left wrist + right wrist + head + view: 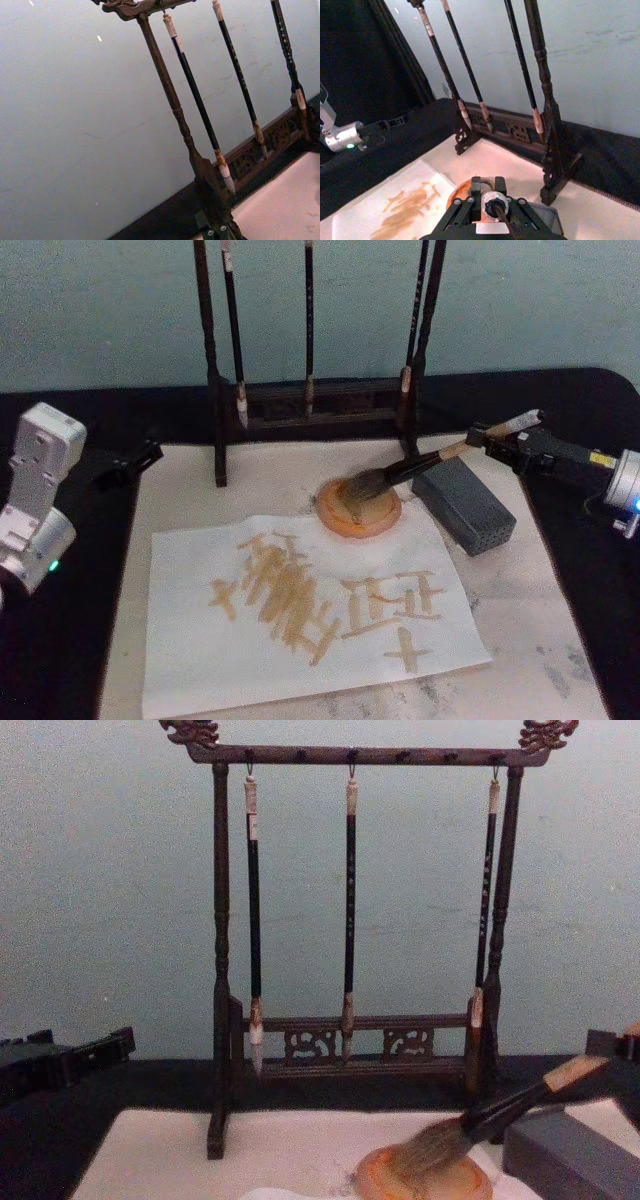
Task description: Pick up the brush from the inkstone, write on the paper, then place the brush back to its original position.
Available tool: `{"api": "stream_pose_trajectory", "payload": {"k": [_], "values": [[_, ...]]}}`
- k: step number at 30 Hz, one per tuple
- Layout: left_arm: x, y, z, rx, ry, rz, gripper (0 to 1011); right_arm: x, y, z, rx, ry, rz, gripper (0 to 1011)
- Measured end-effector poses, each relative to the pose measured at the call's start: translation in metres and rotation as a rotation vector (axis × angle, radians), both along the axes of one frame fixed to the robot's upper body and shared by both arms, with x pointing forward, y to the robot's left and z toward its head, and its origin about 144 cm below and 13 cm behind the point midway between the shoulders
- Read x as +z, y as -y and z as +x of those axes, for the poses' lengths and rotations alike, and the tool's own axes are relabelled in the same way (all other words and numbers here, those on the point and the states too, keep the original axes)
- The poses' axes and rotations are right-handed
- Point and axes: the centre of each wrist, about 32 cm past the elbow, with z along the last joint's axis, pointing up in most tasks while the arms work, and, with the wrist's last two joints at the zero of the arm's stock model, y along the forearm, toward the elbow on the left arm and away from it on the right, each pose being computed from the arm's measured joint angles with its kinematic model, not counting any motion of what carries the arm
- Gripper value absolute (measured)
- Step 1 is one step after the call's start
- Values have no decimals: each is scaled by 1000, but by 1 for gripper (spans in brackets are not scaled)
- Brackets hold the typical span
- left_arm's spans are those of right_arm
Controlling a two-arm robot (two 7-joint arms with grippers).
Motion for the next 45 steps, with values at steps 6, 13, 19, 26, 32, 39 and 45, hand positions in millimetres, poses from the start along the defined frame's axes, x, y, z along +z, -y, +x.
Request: {"api": "stream_pose_trajectory", "payload": {"k": [6,13,19,26,32,39,45], "values": [[0,0,0,0,0,0,1002,-6,2,0,-5,-14,4,165],[0,0,0,0,0,0,1000,-13,2,-2,-13,-29,8,165],[0,0,0,0,0,0,1002,-19,1,-6,-23,-41,15,165],[0,0,0,0,0,0,1002,-21,0,-8,-34,-44,19,165],[0,0,0,0,0,0,1002,-21,0,-9,-45,-44,18,165],[0,0,0,0,0,0,1002,-19,1,-10,-51,-45,17,165],[0,0,0,0,0,0,1000,-16,1,-9,-49,-49,14,165]]}}
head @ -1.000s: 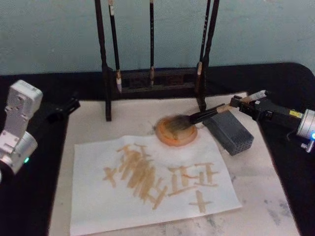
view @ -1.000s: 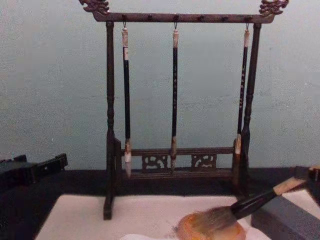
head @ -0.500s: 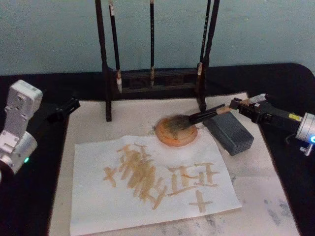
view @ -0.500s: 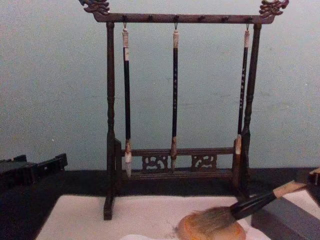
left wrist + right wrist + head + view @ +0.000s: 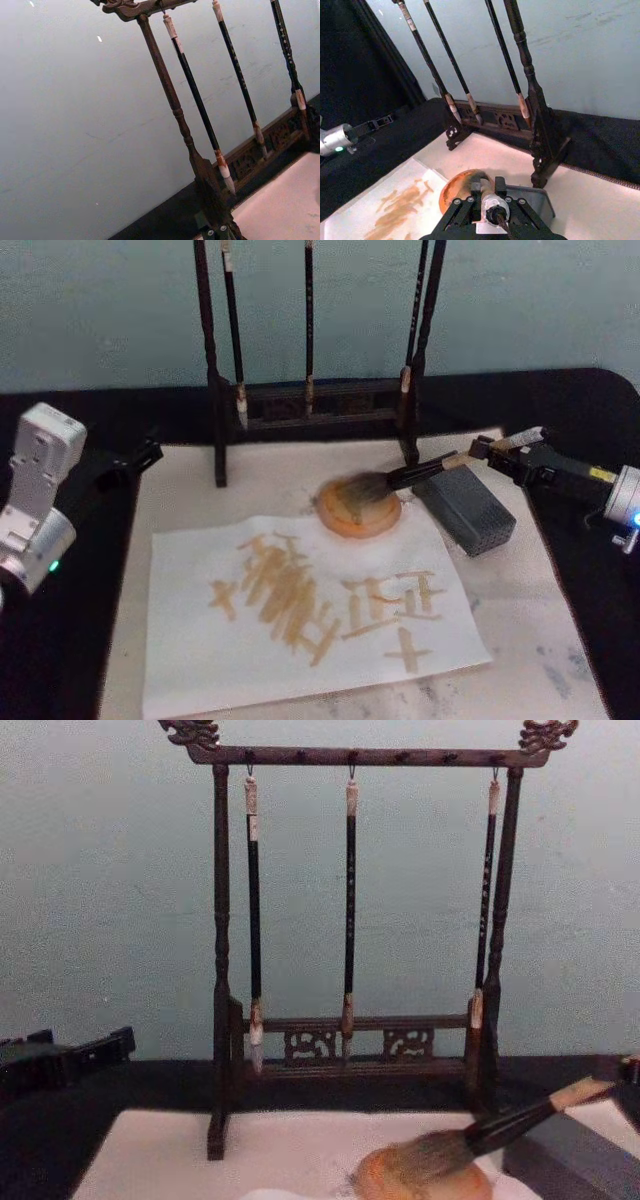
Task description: Pick up the brush from the inkstone, write on the paper, then place the brush back to its original position.
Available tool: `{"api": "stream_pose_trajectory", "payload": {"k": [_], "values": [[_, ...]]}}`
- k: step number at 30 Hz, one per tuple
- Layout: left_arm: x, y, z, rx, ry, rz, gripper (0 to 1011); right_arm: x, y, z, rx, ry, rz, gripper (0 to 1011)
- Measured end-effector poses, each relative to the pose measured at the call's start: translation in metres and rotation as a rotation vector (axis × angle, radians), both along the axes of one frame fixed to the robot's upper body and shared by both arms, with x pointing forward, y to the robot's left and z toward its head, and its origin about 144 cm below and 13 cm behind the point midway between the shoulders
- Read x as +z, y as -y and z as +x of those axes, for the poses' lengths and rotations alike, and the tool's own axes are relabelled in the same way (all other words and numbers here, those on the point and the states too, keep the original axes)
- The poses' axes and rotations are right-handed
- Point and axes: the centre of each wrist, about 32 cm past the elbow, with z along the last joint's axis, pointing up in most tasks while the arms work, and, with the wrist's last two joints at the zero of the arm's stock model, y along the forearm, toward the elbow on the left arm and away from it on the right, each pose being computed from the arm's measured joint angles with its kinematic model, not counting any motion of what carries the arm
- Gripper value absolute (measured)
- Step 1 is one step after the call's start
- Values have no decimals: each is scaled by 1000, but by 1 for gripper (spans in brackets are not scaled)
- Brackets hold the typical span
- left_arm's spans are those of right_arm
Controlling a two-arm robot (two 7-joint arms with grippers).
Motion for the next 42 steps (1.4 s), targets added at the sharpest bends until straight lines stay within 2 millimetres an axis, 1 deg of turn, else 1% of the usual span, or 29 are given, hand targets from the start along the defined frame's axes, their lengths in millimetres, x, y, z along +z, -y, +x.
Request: {"api": "stream_pose_trajectory", "payload": {"k": [16,17,20,21,22,24,26,27,30,31,33,35,39,40,41,42], "values": [[0,0,0,0,0,0,1002,2,-1,0,-9,-1,-15,164],[0,0,0,0,0,0,1002,2,-1,0,-9,-1,-15,177],[0,0,0,0,0,0,1002,2,-1,0,-8,-1,-16,257],[0,0,0,0,0,0,1002,2,-1,0,-8,-1,-16,327],[0,0,0,0,0,0,1002,2,-1,0,-8,-1,-16,351],[0,0,0,0,0,0,1002,2,-1,0,-8,-1,-15,434],[0,0,0,0,0,0,1002,2,-1,0,-7,-1,-15,482],[0,0,0,0,0,0,1000,1,-1,0,-7,-1,-15,547],[0,0,0,0,0,0,1002,1,1,0,-8,2,-11,607],[0,0,0,0,0,0,1002,1,2,1,-9,5,-9,670],[0,0,0,0,0,0,1002,1,4,1,-12,7,-8,730],[0,0,0,0,0,0,1002,2,6,1,-13,8,-7,769],[0,0,0,0,0,0,1002,3,9,3,-14,13,-9,915],[0,0,0,0,0,0,1002,3,9,3,-15,14,-10,915],[0,0,0,0,0,0,1002,3,9,3,-16,16,-12,950],[0,0,0,0,0,0,1002,4,10,3,-17,18,-14,962]]}}
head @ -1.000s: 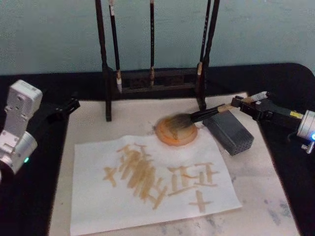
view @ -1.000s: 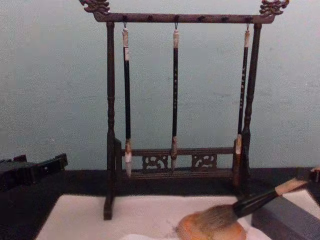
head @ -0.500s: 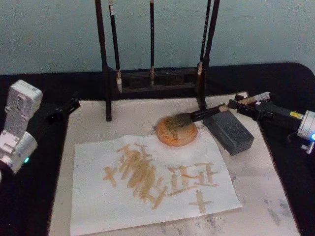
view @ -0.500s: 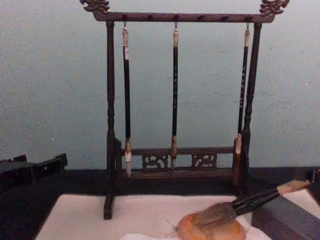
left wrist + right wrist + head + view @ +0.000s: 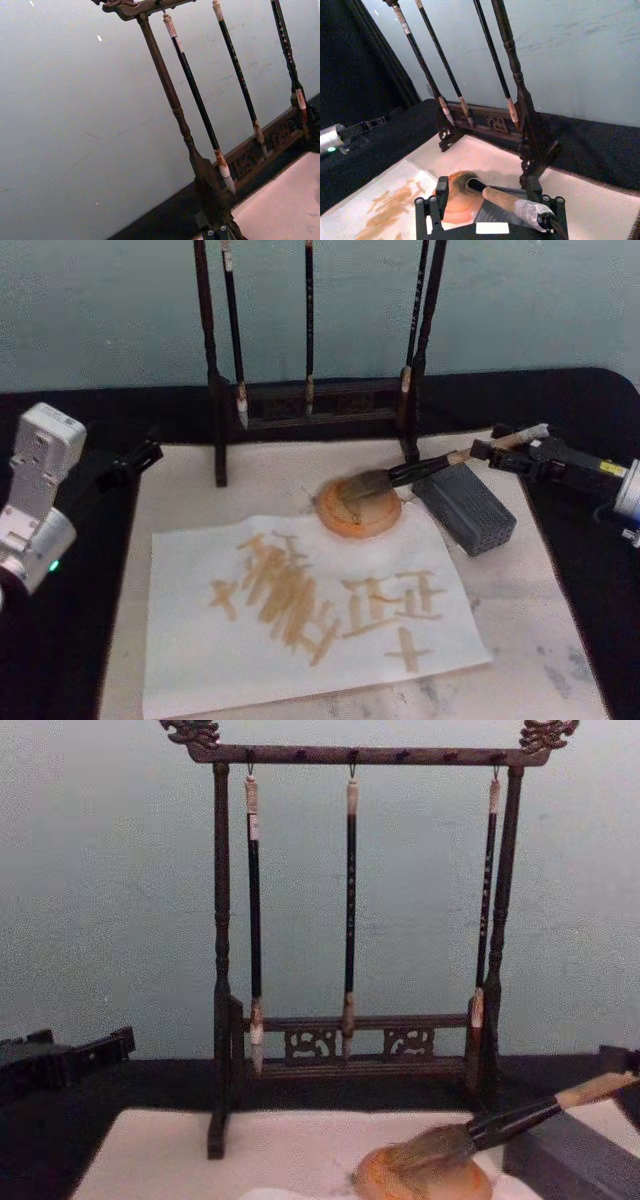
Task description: Pick up the brush from the inkstone, write on the paper, then place the brush back to its original position.
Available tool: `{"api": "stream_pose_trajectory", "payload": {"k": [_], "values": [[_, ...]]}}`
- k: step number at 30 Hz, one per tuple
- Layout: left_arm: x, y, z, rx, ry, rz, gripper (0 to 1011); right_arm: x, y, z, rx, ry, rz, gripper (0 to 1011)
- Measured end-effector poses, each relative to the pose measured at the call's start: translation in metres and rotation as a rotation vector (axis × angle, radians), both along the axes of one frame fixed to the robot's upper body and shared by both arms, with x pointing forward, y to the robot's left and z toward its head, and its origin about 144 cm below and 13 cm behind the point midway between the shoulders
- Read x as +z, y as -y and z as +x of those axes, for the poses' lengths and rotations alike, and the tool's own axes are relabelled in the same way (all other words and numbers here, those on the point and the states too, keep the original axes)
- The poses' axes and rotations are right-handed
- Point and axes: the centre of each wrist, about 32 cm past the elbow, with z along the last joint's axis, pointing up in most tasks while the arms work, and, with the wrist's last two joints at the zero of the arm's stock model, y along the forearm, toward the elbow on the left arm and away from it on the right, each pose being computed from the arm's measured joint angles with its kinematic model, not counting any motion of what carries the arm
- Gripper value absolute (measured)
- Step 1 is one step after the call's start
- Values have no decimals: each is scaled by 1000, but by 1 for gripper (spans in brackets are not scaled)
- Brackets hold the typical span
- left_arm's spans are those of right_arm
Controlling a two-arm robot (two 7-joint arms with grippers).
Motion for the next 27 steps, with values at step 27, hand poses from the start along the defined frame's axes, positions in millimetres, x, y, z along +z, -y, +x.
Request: {"api": "stream_pose_trajectory", "payload": {"k": [27], "values": [[0,0,0,0,0,0,1002,-1,16,-22,-91,8,-67,1008]]}}
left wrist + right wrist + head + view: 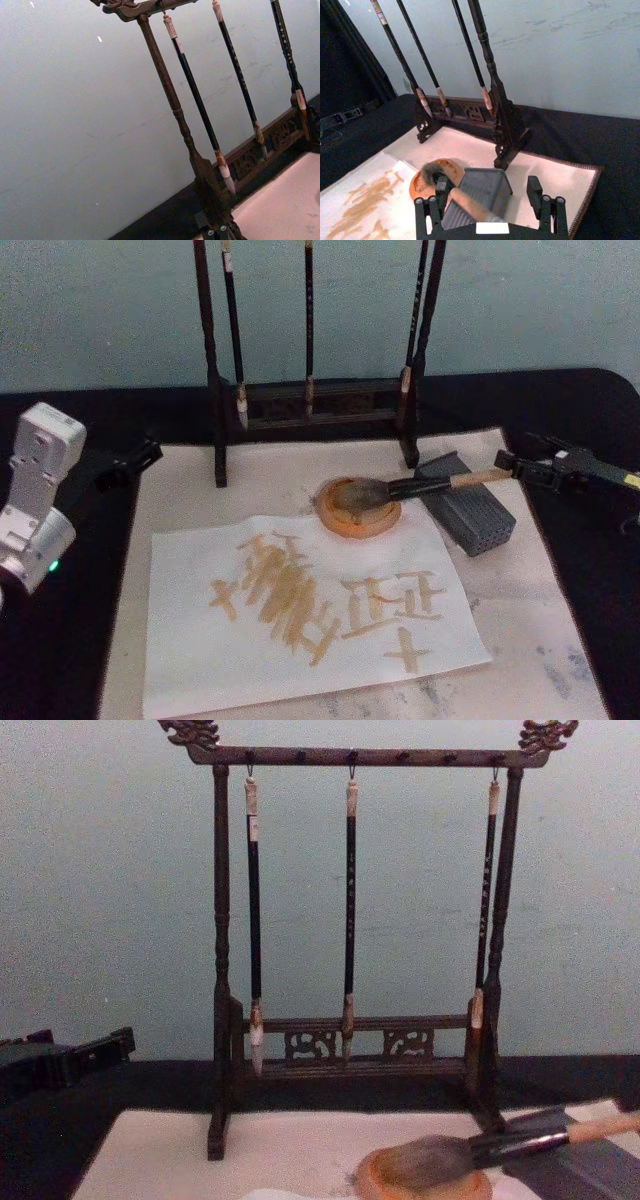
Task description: Pick up the brush from the inkstone, write on the paper, then place the brush back to its original position.
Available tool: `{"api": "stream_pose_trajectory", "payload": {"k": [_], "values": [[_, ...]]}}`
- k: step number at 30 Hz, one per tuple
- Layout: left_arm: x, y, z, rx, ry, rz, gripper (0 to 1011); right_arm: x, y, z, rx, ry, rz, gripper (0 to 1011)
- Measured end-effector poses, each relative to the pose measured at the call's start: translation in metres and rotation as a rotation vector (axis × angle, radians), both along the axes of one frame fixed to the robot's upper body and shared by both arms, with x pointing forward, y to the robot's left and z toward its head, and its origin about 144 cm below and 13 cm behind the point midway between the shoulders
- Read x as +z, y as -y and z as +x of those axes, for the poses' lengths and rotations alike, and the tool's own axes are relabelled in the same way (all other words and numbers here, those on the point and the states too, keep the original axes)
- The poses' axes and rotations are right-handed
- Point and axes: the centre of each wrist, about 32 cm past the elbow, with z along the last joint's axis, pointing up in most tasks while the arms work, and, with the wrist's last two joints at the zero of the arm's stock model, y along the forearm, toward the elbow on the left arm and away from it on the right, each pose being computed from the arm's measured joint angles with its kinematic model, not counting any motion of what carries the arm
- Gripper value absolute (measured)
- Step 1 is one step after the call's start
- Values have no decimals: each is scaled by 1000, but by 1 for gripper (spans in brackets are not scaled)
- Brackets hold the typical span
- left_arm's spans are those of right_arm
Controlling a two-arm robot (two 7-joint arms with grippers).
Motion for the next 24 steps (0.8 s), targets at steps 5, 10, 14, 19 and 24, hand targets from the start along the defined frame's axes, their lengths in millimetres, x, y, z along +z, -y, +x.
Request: {"api": "stream_pose_trajectory", "payload": {"k": [5,10,14,19,24], "values": [[0,0,0,0,0,0,1002,1,3,-5,-14,4,-3,1008],[0,0,0,0,0,0,1002,3,5,-9,-23,12,-6,1008],[0,0,0,0,0,0,1002,5,6,-13,-30,20,-10,1008],[0,0,0,0,0,0,1002,8,7,-16,-37,33,-16,1008],[0,0,0,0,0,0,1002,12,6,-20,-36,47,-20,1008]]}}
